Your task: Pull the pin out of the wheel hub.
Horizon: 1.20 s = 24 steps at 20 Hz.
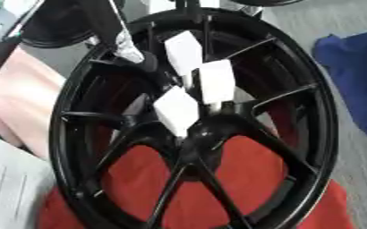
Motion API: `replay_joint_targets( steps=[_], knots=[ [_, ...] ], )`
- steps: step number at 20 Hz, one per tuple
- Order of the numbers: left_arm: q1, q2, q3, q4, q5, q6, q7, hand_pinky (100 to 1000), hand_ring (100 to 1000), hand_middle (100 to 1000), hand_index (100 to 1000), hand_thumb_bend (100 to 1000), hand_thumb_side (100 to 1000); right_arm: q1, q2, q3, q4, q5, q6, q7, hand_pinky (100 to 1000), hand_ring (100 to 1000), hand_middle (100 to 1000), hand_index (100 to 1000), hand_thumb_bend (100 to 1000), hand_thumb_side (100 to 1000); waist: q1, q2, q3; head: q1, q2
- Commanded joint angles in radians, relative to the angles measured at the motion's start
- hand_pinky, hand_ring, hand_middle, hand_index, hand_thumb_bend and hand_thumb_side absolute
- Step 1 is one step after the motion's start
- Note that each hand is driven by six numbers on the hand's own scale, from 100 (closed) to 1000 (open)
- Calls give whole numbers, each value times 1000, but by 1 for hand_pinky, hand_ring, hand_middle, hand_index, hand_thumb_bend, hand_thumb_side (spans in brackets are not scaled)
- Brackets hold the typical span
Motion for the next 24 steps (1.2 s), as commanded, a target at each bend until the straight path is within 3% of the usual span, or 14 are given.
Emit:
replay_joint_targets(
  steps=[1,24],
  knots=[
    [-29,4,5,5,4,-1,-13,790,740,687,770,480,100,-9,-17,-6,-18,-10,-5,4,859,708,642,787,100,439,-15,-15,-4,5,-22],
    [-43,-45,-12,80,-9,-6,-77,766,700,631,712,381,100,-16,0,-4,-16,-9,-3,14,860,706,642,788,100,459,-20,0,-11,25,-28]
  ],
)
